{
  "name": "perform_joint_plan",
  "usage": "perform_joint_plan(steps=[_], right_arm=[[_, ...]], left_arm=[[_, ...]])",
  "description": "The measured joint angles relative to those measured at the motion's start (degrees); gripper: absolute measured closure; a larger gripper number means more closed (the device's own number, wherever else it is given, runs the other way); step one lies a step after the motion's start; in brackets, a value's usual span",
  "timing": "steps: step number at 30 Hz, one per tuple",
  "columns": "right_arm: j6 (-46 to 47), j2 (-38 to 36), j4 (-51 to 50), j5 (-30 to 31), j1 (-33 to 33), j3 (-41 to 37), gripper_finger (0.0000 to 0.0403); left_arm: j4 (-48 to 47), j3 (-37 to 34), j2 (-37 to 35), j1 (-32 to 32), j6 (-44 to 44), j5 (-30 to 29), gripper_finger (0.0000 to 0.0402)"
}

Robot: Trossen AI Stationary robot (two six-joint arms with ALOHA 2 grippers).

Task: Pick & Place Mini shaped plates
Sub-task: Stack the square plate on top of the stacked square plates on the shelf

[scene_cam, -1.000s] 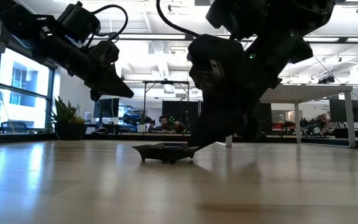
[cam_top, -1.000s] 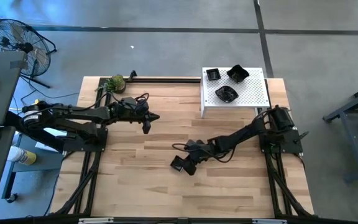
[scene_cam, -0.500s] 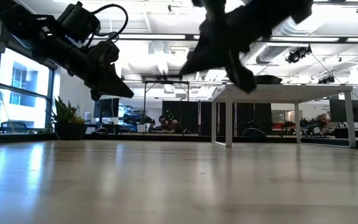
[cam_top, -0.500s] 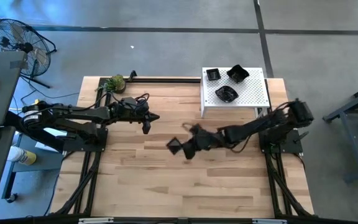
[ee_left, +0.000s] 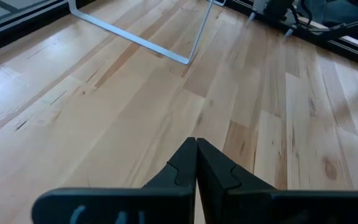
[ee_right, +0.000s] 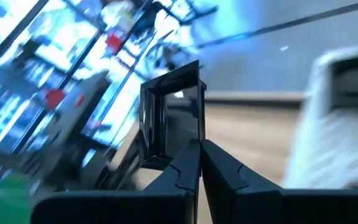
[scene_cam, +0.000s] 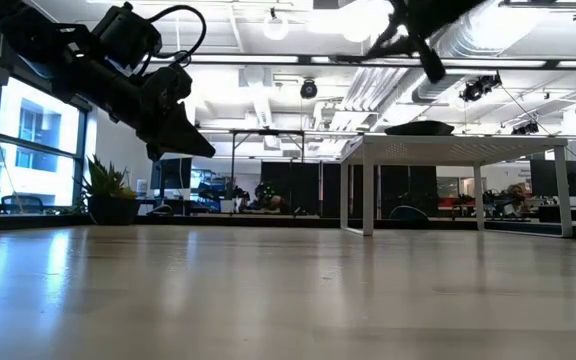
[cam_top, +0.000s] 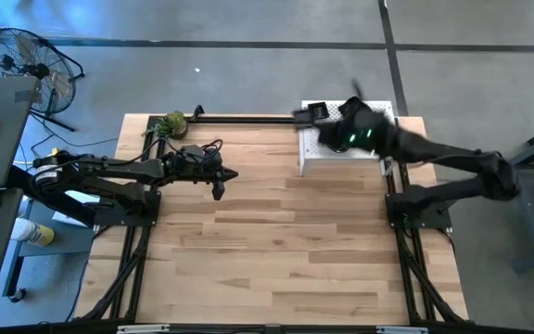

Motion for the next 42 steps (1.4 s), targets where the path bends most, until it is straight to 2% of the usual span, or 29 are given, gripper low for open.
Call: perform_joint_plan(steps=[6, 10, 17, 21, 25, 27, 35, 42], right_arm=[[-2.53, 0.08, -5.41, -15.00, -19.82, 0.00, 0.0392], [-4.21, 2.42, -7.35, -19.71, -26.01, -0.02, 0.0391], [-4.53, 6.43, -8.69, -21.74, -27.89, 1.36, 0.0391], [-8.64, 10.15, -16.90, -21.36, -27.80, 9.82, 0.0391], [-12.94, 13.79, -27.19, -17.99, -27.76, 19.15, 0.0391], [-13.22, 15.76, -31.18, -16.71, -27.78, 21.10, 0.0391], [-12.23, 21.13, -29.99, -18.85, -27.77, 21.44, 0.0391], [-11.88, 21.18, -29.21, -18.42, -28.05, 21.44, 0.0391]], left_arm=[[0.00, 0.00, 0.00, 0.00, -0.13, -0.02, 0.0401], [0.00, 0.00, 0.00, 0.00, -0.61, -0.03, 0.0401], [0.00, 0.00, 0.00, 0.00, -0.85, -0.43, 0.0401], [0.00, 0.00, -0.02, 0.00, -0.85, -1.28, 0.0401], [0.00, 0.00, -0.01, 0.00, -0.85, -1.53, 0.0401], [0.00, 0.00, -0.02, 0.00, -0.85, -1.53, 0.0401], [0.00, 0.00, 0.00, 0.00, -0.68, -2.73, 0.0401], [0.00, 0.00, 0.00, 0.00, -0.68, -2.75, 0.0401]])
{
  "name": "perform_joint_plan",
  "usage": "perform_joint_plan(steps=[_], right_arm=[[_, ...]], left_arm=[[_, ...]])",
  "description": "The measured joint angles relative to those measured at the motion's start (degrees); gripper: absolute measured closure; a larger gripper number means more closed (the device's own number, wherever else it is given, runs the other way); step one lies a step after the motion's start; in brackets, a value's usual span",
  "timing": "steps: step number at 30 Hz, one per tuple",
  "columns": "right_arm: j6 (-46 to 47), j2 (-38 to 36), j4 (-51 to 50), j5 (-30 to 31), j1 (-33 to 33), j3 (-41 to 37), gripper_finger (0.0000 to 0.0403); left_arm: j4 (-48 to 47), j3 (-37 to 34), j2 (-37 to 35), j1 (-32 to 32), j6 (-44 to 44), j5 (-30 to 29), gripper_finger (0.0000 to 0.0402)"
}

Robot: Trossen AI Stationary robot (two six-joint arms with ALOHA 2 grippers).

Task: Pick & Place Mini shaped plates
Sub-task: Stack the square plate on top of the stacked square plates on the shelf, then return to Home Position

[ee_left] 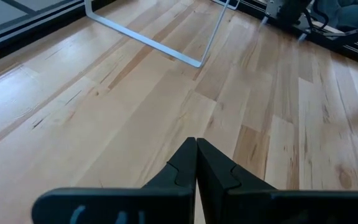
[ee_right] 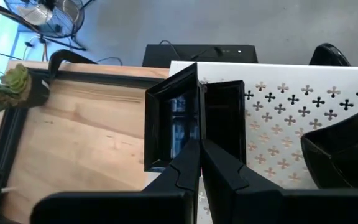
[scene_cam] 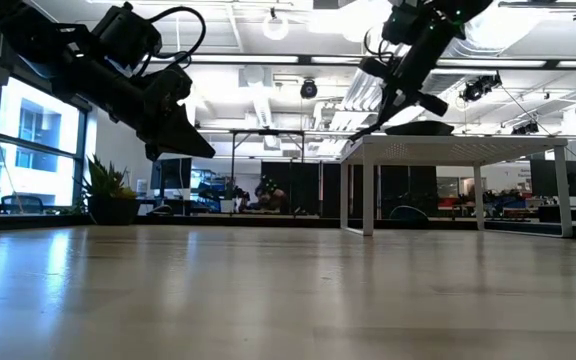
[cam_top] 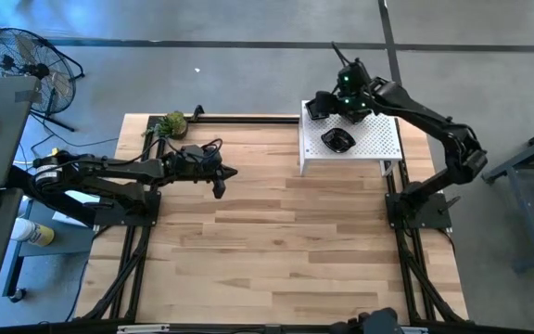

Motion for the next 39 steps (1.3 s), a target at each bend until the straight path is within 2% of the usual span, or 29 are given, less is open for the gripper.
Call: perform_joint_plan(steps=[9, 18, 23, 27, 32, 39], right_arm=[[0.13, 0.01, 0.01, 0.50, -0.15, 0.00, 0.0385], [-0.86, -0.08, 0.08, -0.38, -0.68, 0.00, 0.0318], [-7.84, -3.48, 0.41, -3.50, -0.24, -0.07, 0.0308], [-18.38, -8.35, 2.44, -2.45, 5.29, -0.94, 0.0338], [-25.67, -16.15, 15.96, -3.13, 14.33, -9.56, 0.0395], [-25.19, -28.26, 37.14, -7.23, 20.52, -28.31, 0.0394]], left_arm=[[0.00, 0.00, 0.00, 0.00, 0.00, 0.02, 0.0401], [0.00, 0.00, 0.00, 0.00, 0.00, 0.04, 0.0401], [-0.01, 0.00, 0.00, 0.00, 0.00, 0.04, 0.0401], [0.00, 0.00, 0.00, 0.00, -0.06, 0.07, 0.0401], [-0.01, 0.00, -0.01, 0.00, -0.17, 0.07, 0.0401], [-0.09, 0.00, 0.00, 0.00, -0.20, 0.09, 0.0401]])
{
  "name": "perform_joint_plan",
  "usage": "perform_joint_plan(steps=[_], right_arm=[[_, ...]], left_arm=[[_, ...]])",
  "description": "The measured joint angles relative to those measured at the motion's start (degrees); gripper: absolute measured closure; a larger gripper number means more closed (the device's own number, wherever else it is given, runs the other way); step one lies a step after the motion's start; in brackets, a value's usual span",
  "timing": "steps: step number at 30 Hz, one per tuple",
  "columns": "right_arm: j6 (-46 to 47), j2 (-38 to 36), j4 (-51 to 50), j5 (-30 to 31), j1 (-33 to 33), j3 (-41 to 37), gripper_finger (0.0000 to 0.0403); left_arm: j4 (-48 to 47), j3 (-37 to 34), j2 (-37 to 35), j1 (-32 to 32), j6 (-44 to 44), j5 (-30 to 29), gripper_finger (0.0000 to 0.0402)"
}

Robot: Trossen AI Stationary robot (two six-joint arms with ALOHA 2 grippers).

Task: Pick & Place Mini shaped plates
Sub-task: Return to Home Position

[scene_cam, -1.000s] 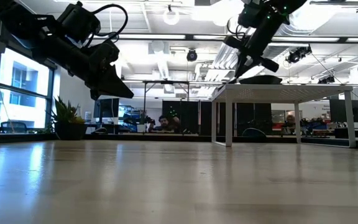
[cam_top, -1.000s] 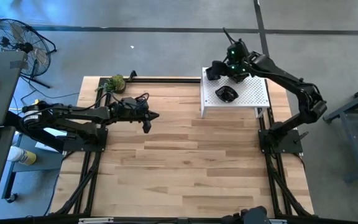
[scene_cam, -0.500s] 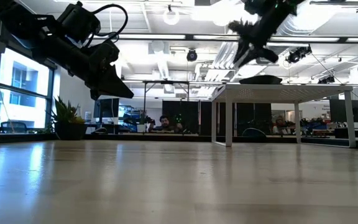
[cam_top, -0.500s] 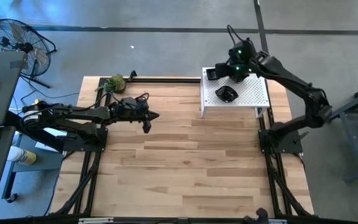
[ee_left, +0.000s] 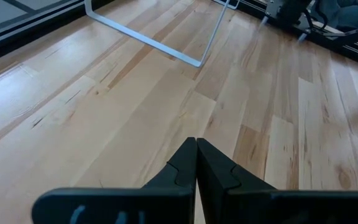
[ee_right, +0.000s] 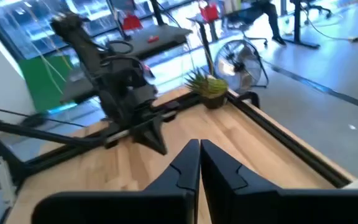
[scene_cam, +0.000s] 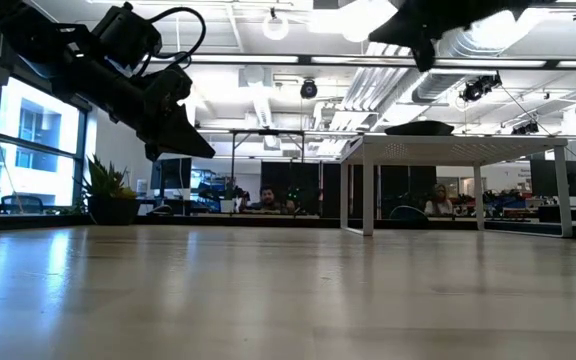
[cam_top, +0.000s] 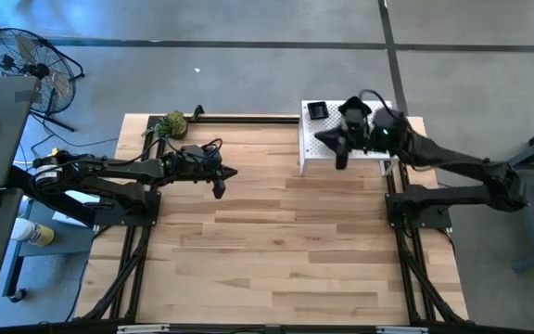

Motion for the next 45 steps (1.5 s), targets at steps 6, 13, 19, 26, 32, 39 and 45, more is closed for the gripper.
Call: perform_joint_plan(steps=[6, 13, 19, 26, 32, 39, 45], right_arm=[[0.42, -10.20, 3.53, -1.33, 0.49, -10.28, 0.0401], [-3.34, -22.17, 4.22, -2.78, -0.32, -15.55, 0.0402], [-4.90, -29.71, 3.81, -3.87, -1.43, -19.30, 0.0402], [-4.75, -35.97, 3.97, -2.05, -2.24, -23.02, 0.0399], [-4.65, -36.86, 3.56, -0.93, -2.24, -23.31, 0.0392], [-9.24, -36.87, 3.85, 1.69, -2.26, -23.29, 0.0398], [-12.68, -39.04, 0.33, -1.15, -2.29, -23.27, 0.0399]], left_arm=[[1.63, 0.00, -0.01, 0.00, 0.27, -0.44, 0.0401], [8.19, 0.02, -0.03, 0.00, 2.28, -2.39, 0.0401], [11.32, 0.02, -0.02, -0.02, 4.79, 2.04, 0.0401], [12.19, 0.02, -0.02, -0.02, -0.61, 1.41, 0.0401], [10.19, 0.00, -0.02, -0.02, -1.31, 1.38, 0.0401], [9.99, 0.00, -0.02, -0.02, 1.07, -1.50, 0.0401], [9.15, 0.00, -0.02, -0.13, -3.49, -4.31, 0.0400]])
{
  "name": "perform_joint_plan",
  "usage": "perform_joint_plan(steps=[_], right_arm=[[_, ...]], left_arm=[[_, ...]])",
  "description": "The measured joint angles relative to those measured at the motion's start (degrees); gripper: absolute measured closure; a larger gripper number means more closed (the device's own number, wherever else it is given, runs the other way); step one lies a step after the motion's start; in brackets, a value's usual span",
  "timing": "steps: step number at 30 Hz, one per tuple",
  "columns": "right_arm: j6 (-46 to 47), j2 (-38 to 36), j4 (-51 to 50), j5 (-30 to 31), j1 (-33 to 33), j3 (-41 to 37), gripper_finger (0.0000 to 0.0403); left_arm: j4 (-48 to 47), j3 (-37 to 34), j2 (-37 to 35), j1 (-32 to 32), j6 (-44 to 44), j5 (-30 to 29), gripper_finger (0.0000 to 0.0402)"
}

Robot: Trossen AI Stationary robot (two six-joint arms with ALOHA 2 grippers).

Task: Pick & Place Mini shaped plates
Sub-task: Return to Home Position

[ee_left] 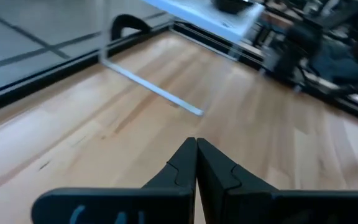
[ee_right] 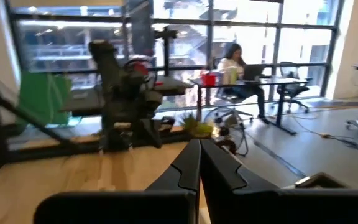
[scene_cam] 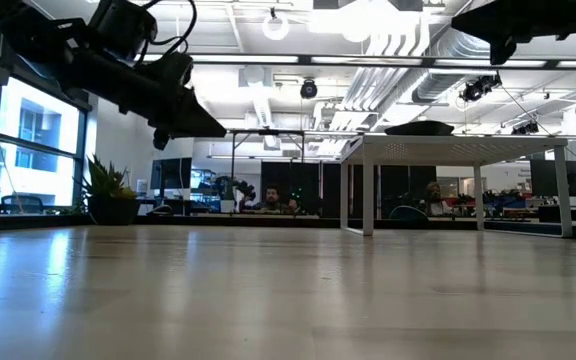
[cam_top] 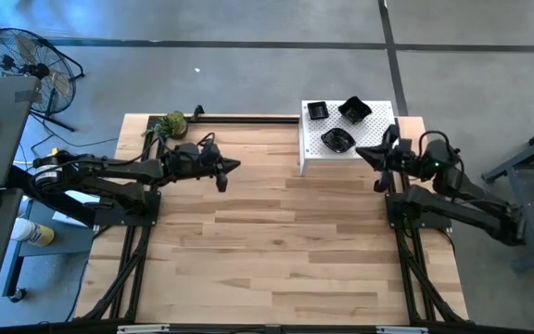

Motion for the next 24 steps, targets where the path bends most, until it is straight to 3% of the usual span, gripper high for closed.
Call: perform_joint_plan(steps=[6, 15, 20, 24], right_arm=[[-2.36, -5.37, -5.40, -1.09, 0.00, 0.00, 0.0401], [-3.16, -16.99, -13.93, 3.99, 0.00, 0.02, 0.0392], [-3.39, -16.58, -12.19, 3.96, 0.02, -0.51, 0.0391], [-1.79, -17.27, -4.53, 3.80, 0.02, -7.37, 0.0391]], left_arm=[[1.64, 0.00, 0.00, -0.73, 4.76, 0.51, 0.0400], [4.41, 0.00, 0.00, -0.64, 8.21, 0.35, 0.0400], [4.82, 0.00, -0.89, -0.62, 8.44, 0.54, 0.0400], [5.42, -1.61, -3.69, -0.62, 9.59, -0.24, 0.0400]])
